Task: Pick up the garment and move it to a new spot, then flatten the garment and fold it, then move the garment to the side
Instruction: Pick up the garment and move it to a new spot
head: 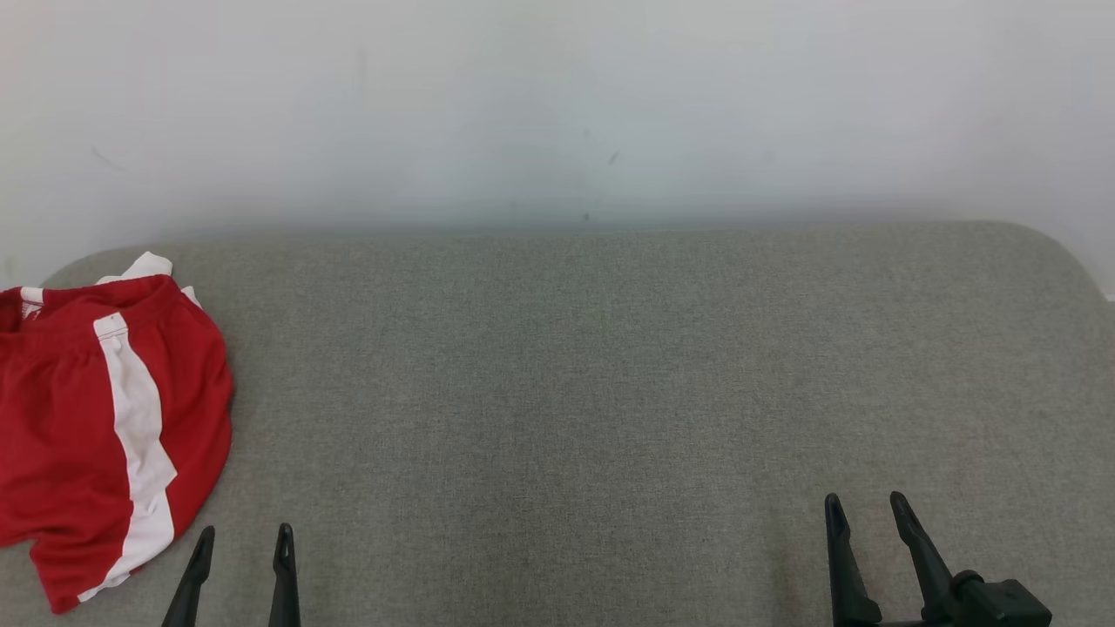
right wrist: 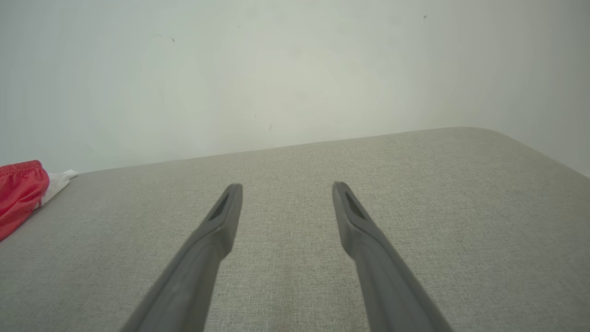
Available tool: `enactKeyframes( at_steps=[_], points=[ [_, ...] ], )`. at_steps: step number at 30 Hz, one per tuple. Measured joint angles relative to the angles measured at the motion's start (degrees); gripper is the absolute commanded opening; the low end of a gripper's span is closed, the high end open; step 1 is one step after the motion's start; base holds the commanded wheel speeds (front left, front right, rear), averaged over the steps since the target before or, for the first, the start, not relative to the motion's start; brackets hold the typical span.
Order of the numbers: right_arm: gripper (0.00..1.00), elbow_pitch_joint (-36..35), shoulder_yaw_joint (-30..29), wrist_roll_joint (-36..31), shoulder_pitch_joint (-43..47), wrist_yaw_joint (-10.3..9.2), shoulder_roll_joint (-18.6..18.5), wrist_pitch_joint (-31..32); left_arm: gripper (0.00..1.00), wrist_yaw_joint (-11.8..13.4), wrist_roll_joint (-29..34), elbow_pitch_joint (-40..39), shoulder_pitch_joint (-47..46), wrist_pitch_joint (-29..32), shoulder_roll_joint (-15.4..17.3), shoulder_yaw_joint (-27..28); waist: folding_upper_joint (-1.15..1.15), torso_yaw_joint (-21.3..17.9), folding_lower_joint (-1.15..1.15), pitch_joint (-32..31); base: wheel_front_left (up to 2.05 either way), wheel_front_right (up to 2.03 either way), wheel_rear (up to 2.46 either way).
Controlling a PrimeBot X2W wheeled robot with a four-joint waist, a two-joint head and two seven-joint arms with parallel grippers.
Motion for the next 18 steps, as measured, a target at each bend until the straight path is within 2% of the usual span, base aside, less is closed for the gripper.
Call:
enactKeyframes(
  at_steps=[18],
  points=[
    [1.00,0.7,0.2,-0.2,0.6,0.00,0.0,0.0,1.00,0.0,1.7,3.2,0.0,0.0,-1.2,2.4,0.00,-0.1,0.00,-0.5,0.00,0.00,0.00]
  ],
)
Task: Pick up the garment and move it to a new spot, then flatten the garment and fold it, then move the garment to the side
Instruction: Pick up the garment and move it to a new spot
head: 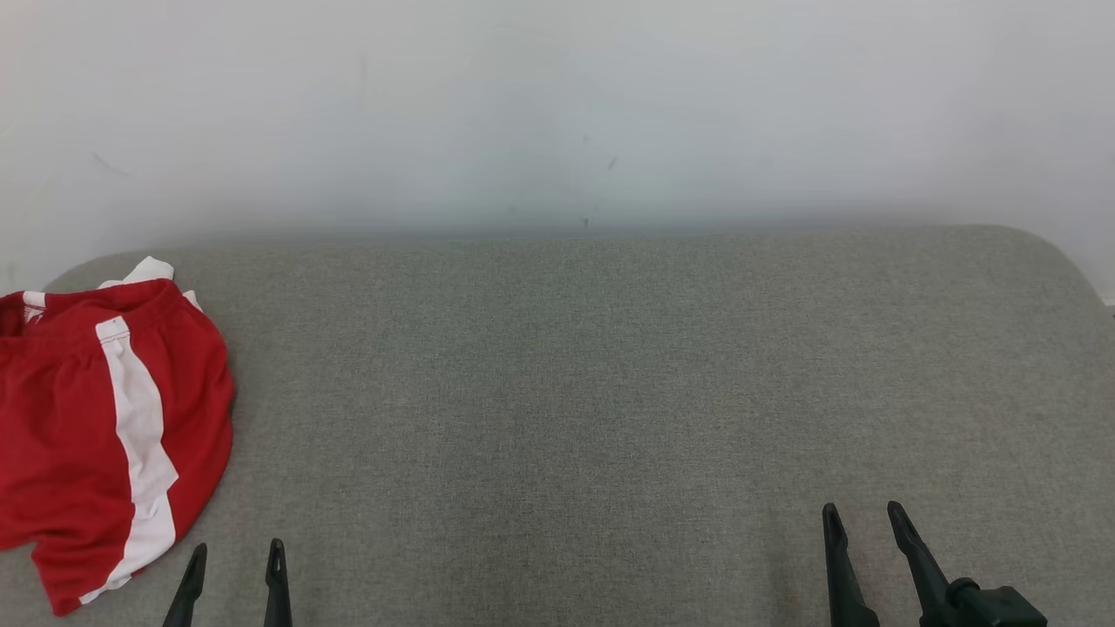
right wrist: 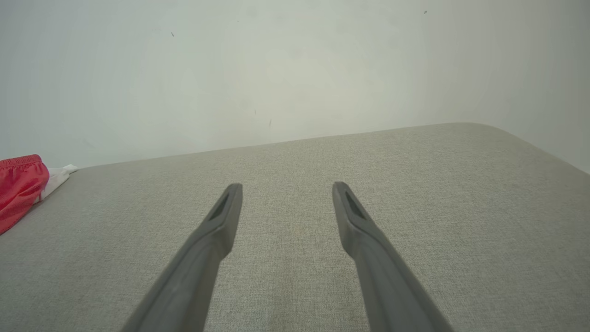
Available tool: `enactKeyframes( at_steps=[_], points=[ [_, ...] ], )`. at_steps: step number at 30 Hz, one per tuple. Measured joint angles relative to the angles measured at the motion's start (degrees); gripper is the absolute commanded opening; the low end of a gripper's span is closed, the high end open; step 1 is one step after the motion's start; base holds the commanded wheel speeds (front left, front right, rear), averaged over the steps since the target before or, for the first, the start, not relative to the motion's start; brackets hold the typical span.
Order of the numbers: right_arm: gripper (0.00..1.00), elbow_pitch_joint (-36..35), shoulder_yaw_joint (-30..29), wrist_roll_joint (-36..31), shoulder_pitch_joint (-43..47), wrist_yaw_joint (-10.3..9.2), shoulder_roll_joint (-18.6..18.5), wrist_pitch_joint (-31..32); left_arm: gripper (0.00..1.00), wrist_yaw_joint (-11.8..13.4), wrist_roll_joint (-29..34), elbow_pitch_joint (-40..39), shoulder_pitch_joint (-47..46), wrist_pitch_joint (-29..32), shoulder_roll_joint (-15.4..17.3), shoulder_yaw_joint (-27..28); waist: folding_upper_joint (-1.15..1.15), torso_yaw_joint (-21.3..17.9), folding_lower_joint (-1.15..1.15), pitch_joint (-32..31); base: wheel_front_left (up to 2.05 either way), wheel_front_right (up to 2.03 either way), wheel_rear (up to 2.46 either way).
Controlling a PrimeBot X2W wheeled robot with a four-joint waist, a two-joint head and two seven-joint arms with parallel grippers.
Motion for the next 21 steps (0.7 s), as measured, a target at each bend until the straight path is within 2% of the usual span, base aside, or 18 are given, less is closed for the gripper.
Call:
enactKeyframes(
  at_steps=[21],
  points=[
    [1.00,0.4,-0.1,-0.1,0.1,0.00,0.0,0.0,1.00,0.0,0.4,-0.4,0.3,0.0,-0.7,1.0,0.00,0.4,0.00,0.0,0.00,0.00,0.00]
  ],
)
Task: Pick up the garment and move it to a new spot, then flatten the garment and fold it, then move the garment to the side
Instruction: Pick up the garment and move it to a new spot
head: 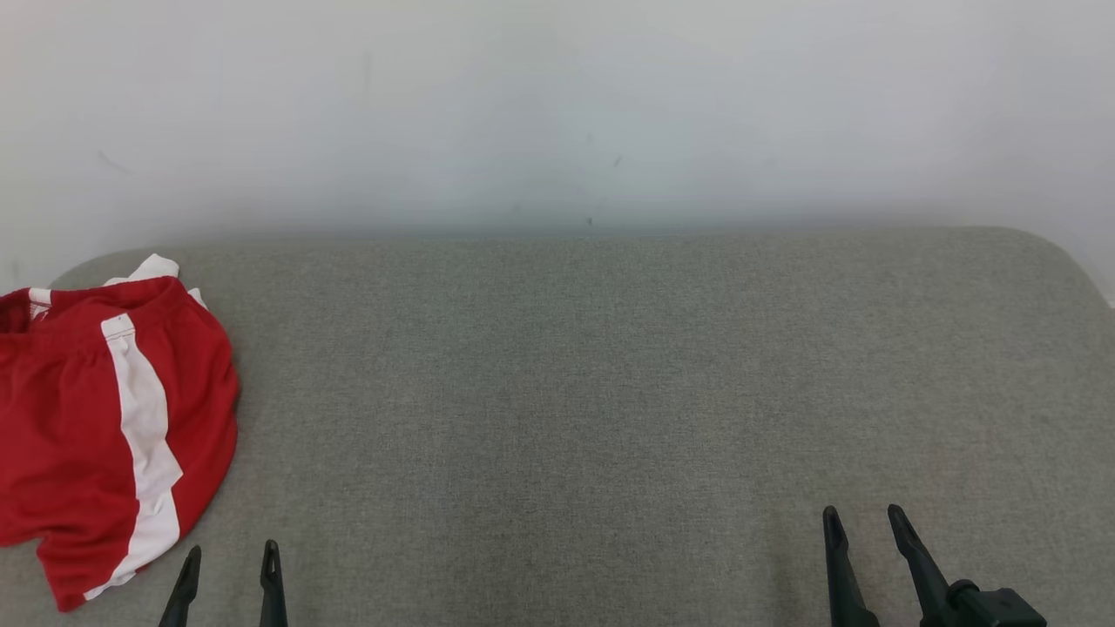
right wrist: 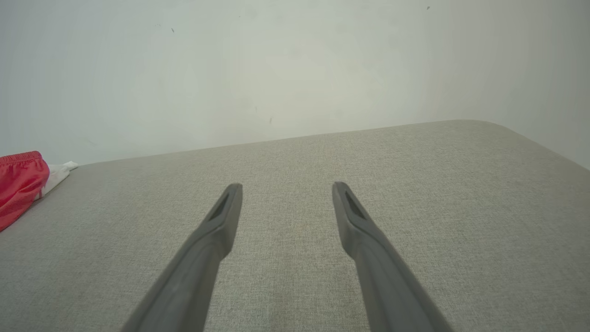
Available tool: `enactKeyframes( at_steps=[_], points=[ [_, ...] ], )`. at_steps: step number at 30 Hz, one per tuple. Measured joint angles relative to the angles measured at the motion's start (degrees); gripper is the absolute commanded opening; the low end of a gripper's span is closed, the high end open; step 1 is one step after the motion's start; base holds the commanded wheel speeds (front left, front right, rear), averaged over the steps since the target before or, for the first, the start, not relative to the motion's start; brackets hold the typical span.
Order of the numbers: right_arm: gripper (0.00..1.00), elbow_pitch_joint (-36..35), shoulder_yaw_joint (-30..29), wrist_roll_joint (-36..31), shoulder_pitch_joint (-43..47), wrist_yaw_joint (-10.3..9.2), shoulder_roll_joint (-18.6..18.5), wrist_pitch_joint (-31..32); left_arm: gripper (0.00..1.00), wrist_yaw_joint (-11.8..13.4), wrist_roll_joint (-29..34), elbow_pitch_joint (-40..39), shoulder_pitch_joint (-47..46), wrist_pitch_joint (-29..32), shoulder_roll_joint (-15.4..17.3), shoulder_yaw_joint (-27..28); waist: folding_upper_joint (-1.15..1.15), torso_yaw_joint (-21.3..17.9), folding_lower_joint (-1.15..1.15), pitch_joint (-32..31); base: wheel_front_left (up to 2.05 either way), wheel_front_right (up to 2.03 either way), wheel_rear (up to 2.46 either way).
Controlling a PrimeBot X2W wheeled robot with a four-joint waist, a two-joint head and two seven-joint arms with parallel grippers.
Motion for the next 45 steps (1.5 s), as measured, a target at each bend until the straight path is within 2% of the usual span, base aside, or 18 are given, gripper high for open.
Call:
enactKeyframes(
  at_steps=[12,20,30,45],
  points=[
    [1.00,0.1,-0.1,0.5,0.2,0.00,0.0,0.0,1.00,0.9,0.1,-0.6,0.6,0.0,-0.1,-0.5,0.00,3.5,0.00,0.0,0.00,0.00,0.00],
    [1.00,0.1,0.3,0.7,0.4,0.00,0.0,0.0,1.00,1.2,0.7,-1.0,0.8,0.0,-0.1,0.3,0.00,8.5,0.00,0.3,0.00,0.00,0.00],
    [1.00,0.1,0.6,0.5,-0.1,0.00,0.0,0.0,1.00,3.0,0.6,-1.0,0.8,0.0,-0.1,0.9,0.00,14.9,0.00,1.0,0.00,0.00,0.00],
    [1.00,0.7,1.5,0.5,0.2,0.00,0.0,0.0,1.00,3.1,0.2,-0.4,0.7,0.0,-0.1,1.5,0.00,23.7,0.00,0.4,0.00,0.00,0.00]
  ],
)
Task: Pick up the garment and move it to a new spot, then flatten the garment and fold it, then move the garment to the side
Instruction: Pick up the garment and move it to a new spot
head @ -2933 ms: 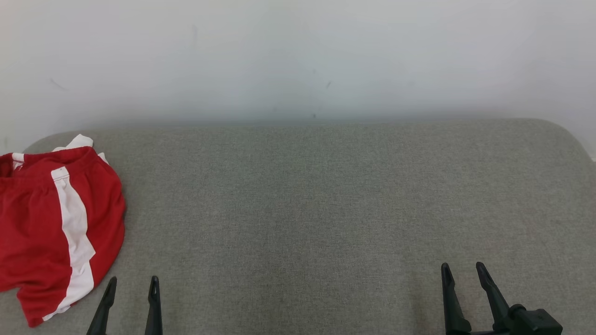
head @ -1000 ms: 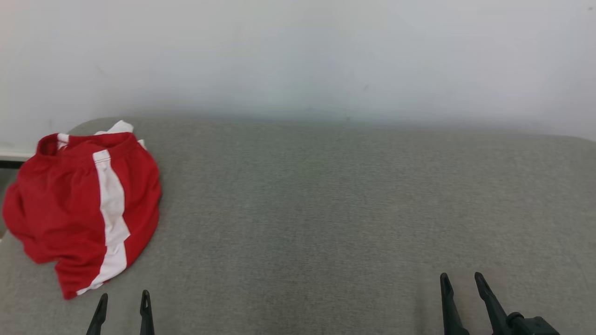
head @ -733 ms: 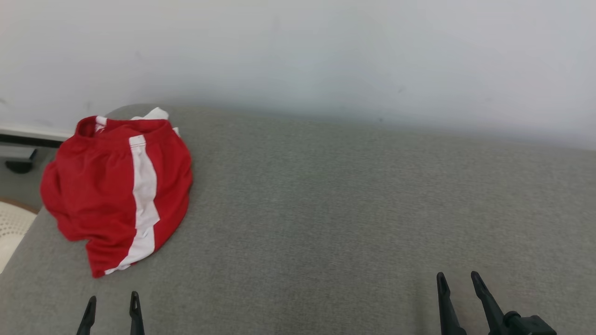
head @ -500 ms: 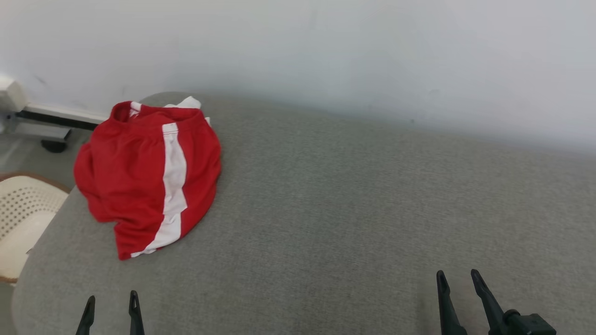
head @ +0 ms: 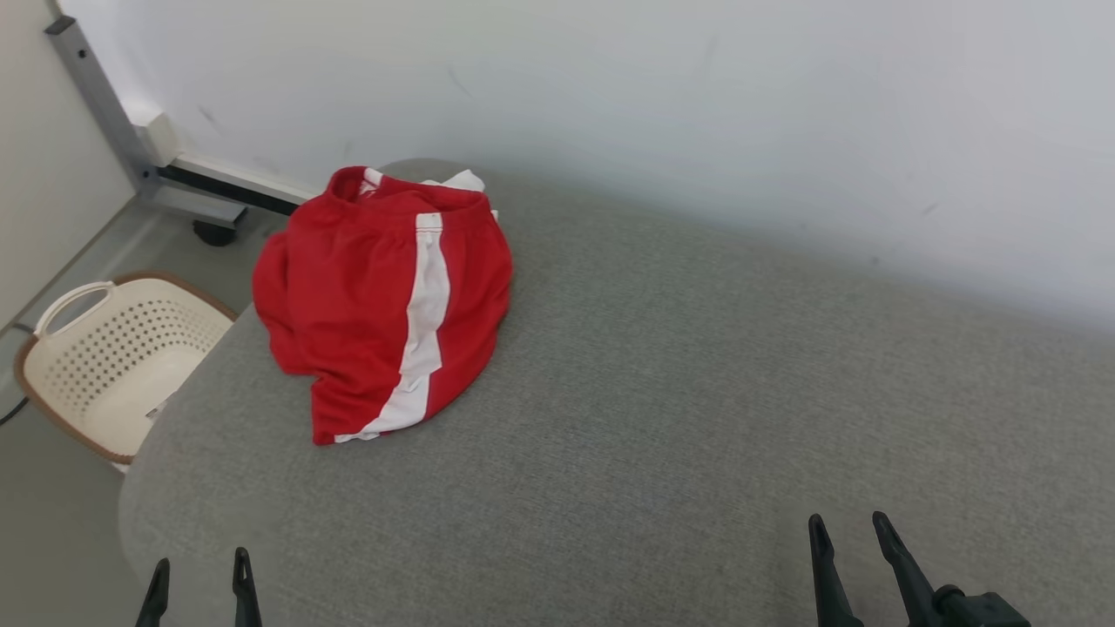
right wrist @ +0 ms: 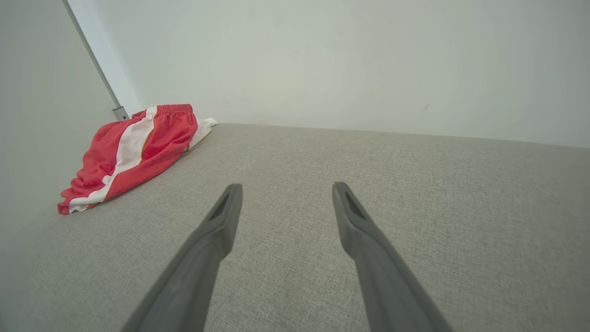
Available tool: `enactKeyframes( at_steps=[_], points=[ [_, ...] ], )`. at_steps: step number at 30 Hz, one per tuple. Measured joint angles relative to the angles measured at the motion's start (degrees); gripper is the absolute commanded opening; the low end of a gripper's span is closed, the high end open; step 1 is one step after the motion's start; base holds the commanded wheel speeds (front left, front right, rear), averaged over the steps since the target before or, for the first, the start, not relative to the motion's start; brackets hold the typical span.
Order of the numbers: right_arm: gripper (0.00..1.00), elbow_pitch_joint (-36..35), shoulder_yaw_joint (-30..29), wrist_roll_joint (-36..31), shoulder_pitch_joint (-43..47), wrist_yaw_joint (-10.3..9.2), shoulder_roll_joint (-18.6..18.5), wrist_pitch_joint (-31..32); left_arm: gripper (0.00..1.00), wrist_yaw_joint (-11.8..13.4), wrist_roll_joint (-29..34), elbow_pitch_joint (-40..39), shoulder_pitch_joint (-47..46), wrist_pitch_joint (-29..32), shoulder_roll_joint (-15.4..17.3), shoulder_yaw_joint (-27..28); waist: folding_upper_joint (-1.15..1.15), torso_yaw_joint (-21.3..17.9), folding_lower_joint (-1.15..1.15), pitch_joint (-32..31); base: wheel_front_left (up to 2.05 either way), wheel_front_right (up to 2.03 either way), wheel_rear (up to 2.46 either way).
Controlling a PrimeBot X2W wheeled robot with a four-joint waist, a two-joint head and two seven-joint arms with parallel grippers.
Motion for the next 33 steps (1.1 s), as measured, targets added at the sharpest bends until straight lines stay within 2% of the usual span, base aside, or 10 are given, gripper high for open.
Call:
enactKeyframes(
  at_steps=[9,15,23,33],
  points=[
    [1.00,0.1,0.5,0.0,0.0,0.00,0.0,0.0,1.00,0.4,-2.0,0.0,0.1,0.0,0.0,1.0,0.00,3.5,0.00,-0.4,0.00,0.00,0.00],
    [1.00,0.3,1.0,0.0,0.0,0.00,0.0,0.0,1.00,0.5,-2.5,0.3,0.1,0.0,0.0,1.9,0.00,3.6,0.00,-0.4,0.00,0.00,0.00],
    [1.00,0.2,1.4,-0.2,-0.5,0.00,0.0,0.0,1.00,0.9,-3.8,0.9,-1.0,0.0,0.0,2.3,0.00,1.4,0.00,0.6,0.00,0.00,0.00],
    [1.00,-0.8,1.1,-1.1,-5.2,0.00,0.0,-0.1,1.00,-0.4,-4.4,2.0,-10.9,0.0,0.0,5.7,0.00,-4.3,0.00,3.9,0.00,0.00,0.00]
  ],
)
